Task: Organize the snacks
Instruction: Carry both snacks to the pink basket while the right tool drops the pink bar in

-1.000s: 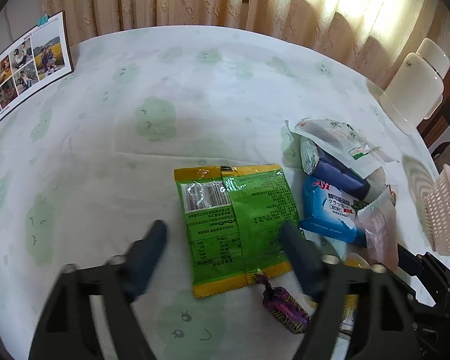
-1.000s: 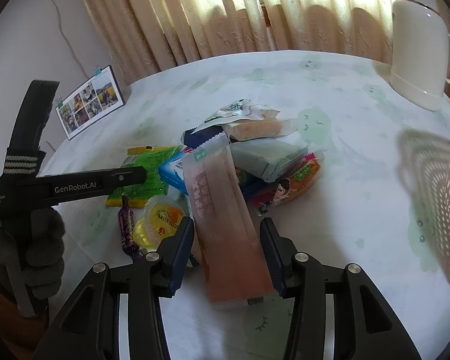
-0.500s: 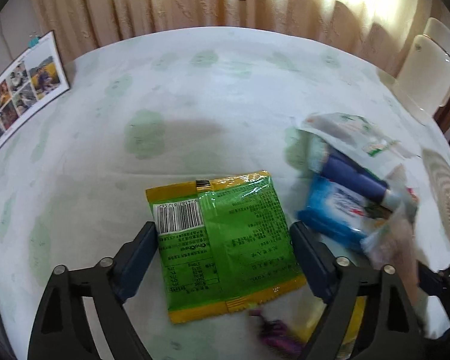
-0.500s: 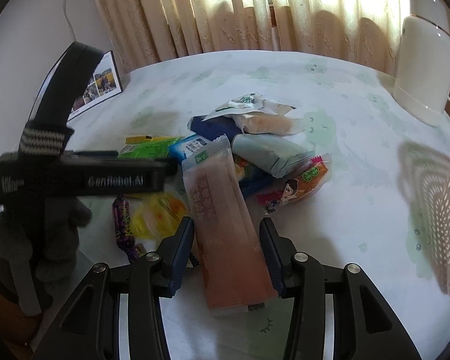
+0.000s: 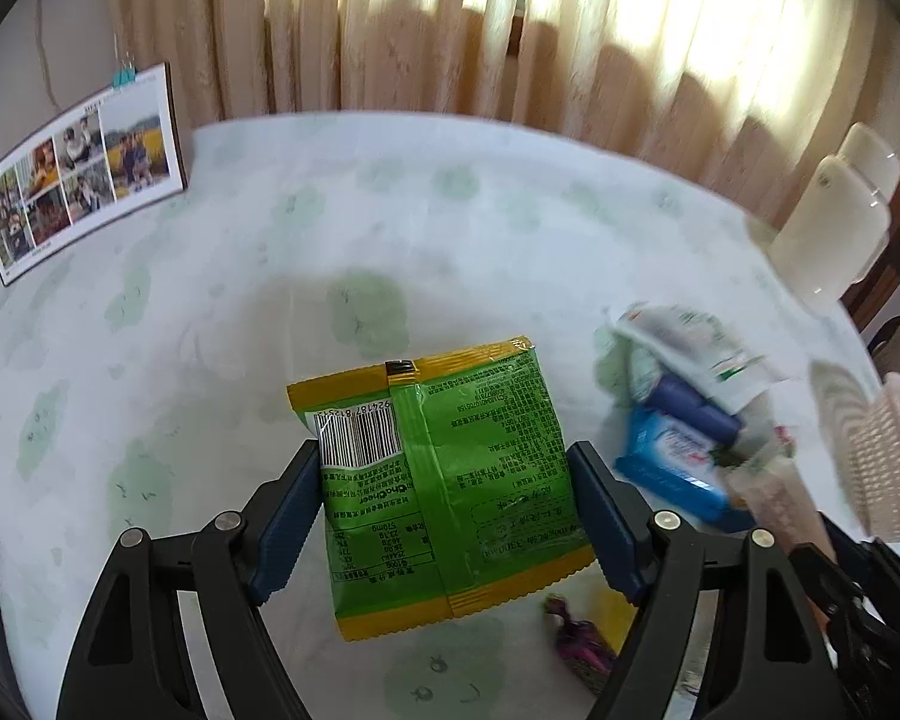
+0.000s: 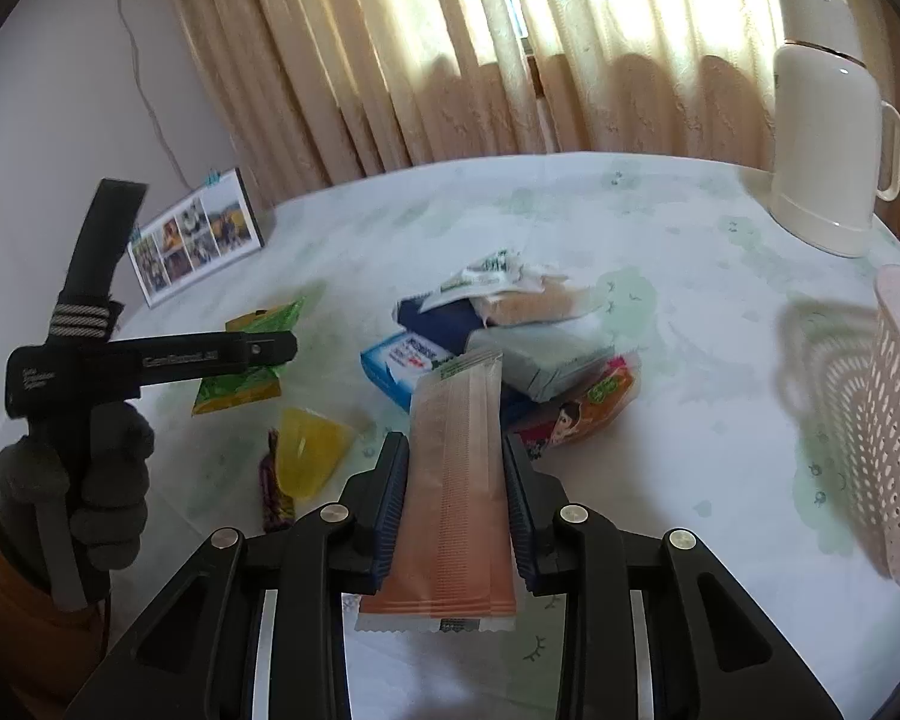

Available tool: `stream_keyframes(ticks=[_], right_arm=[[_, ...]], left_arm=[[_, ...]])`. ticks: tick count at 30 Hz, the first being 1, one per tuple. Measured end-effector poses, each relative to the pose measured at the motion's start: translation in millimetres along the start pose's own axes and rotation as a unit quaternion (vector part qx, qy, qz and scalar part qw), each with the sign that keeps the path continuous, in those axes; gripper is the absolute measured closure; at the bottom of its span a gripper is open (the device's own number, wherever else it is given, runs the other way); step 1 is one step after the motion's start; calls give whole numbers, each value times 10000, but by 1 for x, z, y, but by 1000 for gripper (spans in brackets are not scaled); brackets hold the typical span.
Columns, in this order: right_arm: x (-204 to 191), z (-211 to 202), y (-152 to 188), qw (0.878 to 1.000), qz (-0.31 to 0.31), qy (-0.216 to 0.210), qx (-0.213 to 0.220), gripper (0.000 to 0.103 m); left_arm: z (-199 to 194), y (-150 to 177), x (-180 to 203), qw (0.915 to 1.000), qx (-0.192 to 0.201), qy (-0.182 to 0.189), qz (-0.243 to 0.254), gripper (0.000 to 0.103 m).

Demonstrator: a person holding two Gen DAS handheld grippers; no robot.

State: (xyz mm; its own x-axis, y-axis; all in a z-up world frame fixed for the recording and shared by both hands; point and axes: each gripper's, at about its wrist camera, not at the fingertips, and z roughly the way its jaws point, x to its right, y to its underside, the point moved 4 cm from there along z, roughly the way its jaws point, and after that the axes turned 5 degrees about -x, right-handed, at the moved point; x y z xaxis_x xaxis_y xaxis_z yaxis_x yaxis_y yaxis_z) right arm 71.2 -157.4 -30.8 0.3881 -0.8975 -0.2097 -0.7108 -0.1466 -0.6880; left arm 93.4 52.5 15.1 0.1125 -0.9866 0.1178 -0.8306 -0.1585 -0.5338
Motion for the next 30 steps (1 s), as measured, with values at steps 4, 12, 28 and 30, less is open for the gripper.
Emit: stream_keyframes(ticks=[4, 12, 28, 30], right_arm=[[4, -6, -4, 9998, 140, -114, 107, 71], [8, -24, -8, 9984, 295, -163, 465, 71], [84, -95, -19, 9780, 1243, 567, 1577, 71], [98, -103, -19, 9737, 1329, 830, 1656, 71]], left_arm=[[-15, -4, 4, 9998, 170, 142, -11, 26], [-41, 1, 25, 9985, 380, 362, 178, 26], [-70, 7, 72, 9946, 571, 544, 682, 26], [-72, 7, 78, 9941, 576, 563, 731, 26]])
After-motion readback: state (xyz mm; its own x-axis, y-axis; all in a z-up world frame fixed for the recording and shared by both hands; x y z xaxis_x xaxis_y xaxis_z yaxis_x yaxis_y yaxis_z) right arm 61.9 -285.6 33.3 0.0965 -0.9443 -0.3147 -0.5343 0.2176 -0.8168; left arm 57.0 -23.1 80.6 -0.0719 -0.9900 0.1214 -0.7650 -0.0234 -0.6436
